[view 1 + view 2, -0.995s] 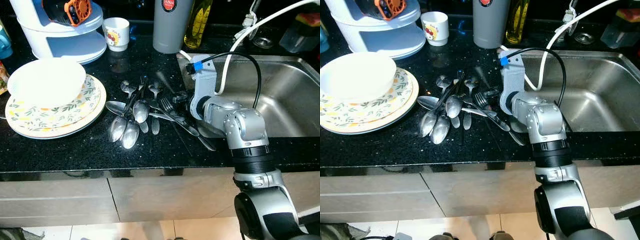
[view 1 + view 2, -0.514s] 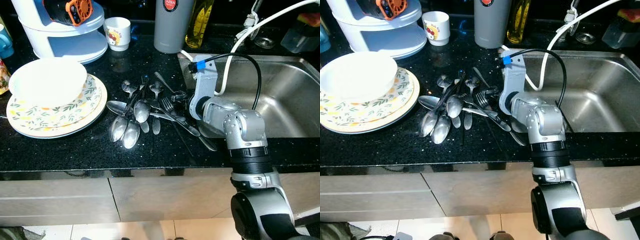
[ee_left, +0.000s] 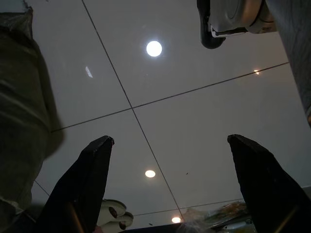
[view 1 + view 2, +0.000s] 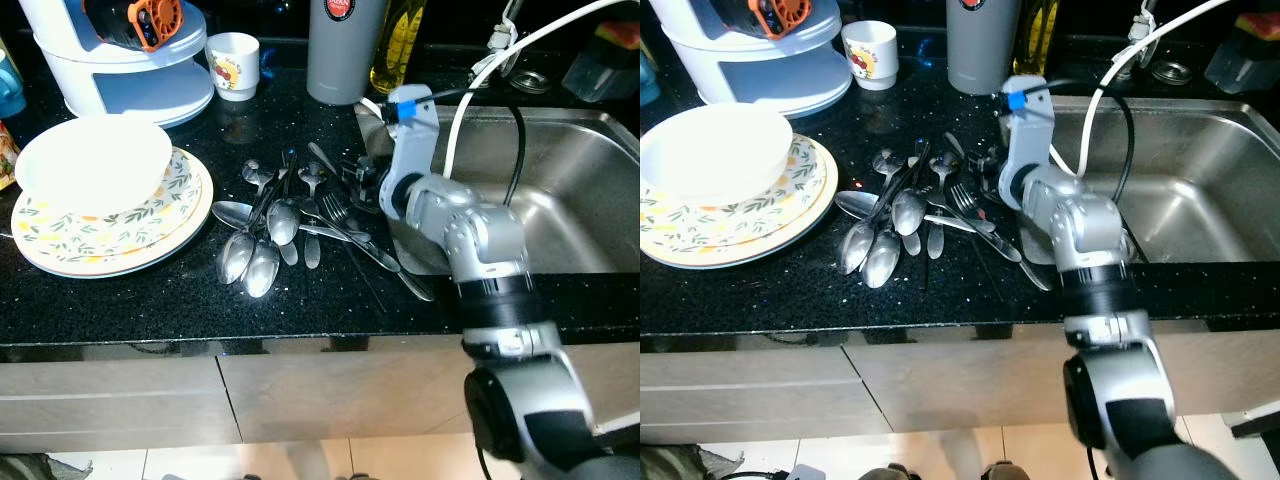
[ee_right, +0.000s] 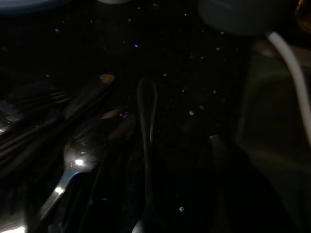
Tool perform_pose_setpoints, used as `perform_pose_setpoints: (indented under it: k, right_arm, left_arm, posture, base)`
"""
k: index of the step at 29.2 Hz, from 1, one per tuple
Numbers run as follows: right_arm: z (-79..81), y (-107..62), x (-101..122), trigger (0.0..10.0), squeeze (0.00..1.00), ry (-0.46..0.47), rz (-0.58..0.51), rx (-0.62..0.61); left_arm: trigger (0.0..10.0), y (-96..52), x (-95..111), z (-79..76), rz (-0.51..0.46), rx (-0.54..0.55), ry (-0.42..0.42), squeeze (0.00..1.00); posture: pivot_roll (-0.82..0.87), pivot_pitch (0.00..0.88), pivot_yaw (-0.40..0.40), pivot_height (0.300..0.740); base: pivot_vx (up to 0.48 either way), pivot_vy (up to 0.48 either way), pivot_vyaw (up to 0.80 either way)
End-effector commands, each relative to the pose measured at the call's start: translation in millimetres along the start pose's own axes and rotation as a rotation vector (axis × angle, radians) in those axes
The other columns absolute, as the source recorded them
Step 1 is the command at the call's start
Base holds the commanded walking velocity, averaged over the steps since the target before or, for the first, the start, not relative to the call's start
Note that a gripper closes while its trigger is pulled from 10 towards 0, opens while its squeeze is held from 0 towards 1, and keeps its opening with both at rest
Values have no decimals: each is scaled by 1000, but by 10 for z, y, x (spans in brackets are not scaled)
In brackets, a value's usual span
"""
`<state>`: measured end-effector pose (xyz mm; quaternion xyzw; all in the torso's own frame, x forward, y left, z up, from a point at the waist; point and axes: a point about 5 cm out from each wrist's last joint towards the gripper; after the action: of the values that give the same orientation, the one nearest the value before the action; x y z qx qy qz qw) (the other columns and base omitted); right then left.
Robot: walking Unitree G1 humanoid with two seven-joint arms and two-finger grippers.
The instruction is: Kitchen organization
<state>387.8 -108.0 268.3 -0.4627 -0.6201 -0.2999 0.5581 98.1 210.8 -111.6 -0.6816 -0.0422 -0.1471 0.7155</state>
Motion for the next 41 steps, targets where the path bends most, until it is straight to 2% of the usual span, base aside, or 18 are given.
perform_pose_setpoints:
  k: [1, 8, 9, 10, 15, 16, 19, 20, 22, 23, 24, 25, 26, 27, 28, 29, 40, 41]
  right_arm:
    - [0, 33, -102, 10000, 1000, -48, 65, -1]
    - [-19, 56, -174, 10000, 1000, -75, 128, -5]
    - [-16, 64, -202, 10000, 678, -77, 148, 8]
    - [-12, 68, -223, 10000, 0, -80, 164, 22]
    - [-21, 88, -271, 10000, 0, -86, 209, 55]
    - [-22, 89, -283, 4392, 0, -82, 218, 61]
    - [-19, 90, -301, 4392, 0, -78, 230, 69]
    - [-3, 90, -334, 1373, 0, -57, 250, 90]
    - [62, 97, -405, 1412, 0, 36, 279, 157]
    - [62, 97, -405, 1412, 0, 36, 279, 157]
    - [79, 101, -446, 1922, 0, 76, 297, 175]
    - [79, 101, -446, 1922, 0, 76, 297, 175]
    - [76, 103, -476, 2627, 0, 111, 311, 182]
    - [76, 103, -476, 2627, 0, 111, 311, 182]
    - [59, 104, -491, 3216, 0, 140, 318, 176]
    - [37, 103, -509, 10000, 0, 168, 327, 163]
    - [-14, 111, -605, 10000, 0, 285, 354, 133]
    - [-21, 110, -614, 2941, 0, 296, 354, 130]
  left_arm:
    - [10000, 3, -36, -39, 8, -10, -10, 0]
    - [10000, 1, -64, -37, 15, -8, -9, 0]
    - [10000, 0, -70, -35, 17, -8, -9, 0]
    - [10000, 0, -73, -33, 18, -7, -7, 0]
    - [10000, 0, -70, -31, 16, -6, -3, 0]
    - [10000, 0, -68, -32, 16, -6, -3, 0]
    - [10000, 0, -65, -34, 15, -6, -3, 0]
    - [10000, 1, -63, -36, 14, -7, -3, 0]
    - [10000, 2, -61, -42, 14, -9, -2, 0]
    - [10000, 2, -61, -42, 14, -9, -2, 0]
    - [10000, 2, -63, -45, 15, -9, -1, 0]
    - [10000, 2, -63, -45, 15, -9, -1, 0]
    - [10000, 2, -65, -48, 15, -10, -1, 0]
    - [10000, 2, -65, -48, 15, -10, -1, 0]
    - [10000, 2, -71, -49, 17, -10, -3, 0]
    - [10000, 1, -80, -52, 19, -10, -5, 0]
    - [10000, -3, -112, -39, 25, -7, -7, 0]
    - [10000, -3, -109, -37, 24, -7, -8, 0]
  posture:
    - [23, 150, -72, 740]
    - [21, 152, -75, 740]
    - [20, 153, -75, 740]
    - [18, 151, -78, 740]
    - [12, 145, -84, 740]
    - [12, 145, -84, 740]
    - [11, 144, -86, 740]
    - [7, 144, -89, 740]
    - [-3, 146, -92, 740]
    - [-3, 146, -92, 740]
    - [-6, 148, -98, 740]
    - [-6, 148, -98, 740]
    - [-5, 149, -100, 740]
    - [-5, 149, -100, 740]
    - [-5, 152, -100, 740]
    - [-5, 152, -99, 740]
    - [-2, 156, -98, 740]
    - [-3, 156, -99, 740]
  base:
    - [0, 0, 0]
    - [0, 0, 0]
    - [0, 0, 0]
    - [0, 0, 0]
    - [0, 0, 0]
    - [0, 0, 0]
    - [0, 0, 0]
    - [0, 0, 0]
    - [0, 0, 0]
    - [0, 0, 0]
    - [0, 0, 0]
    - [0, 0, 0]
    - [0, 0, 0]
    - [0, 0, 0]
    - [0, 0, 0]
    - [0, 0, 0]
    - [0, 0, 0]
    - [0, 0, 0]
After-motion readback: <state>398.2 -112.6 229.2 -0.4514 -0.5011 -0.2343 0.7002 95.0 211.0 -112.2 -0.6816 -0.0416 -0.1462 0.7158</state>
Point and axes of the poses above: a point about 5 cm out from each wrist's last joint towards the gripper, its own y axis pointing out of the wrist towards the gripper, its own x axis along the axis of the wrist's last joint, z = x × y, and after that the axes turned 7 degrees about -y, right-handed
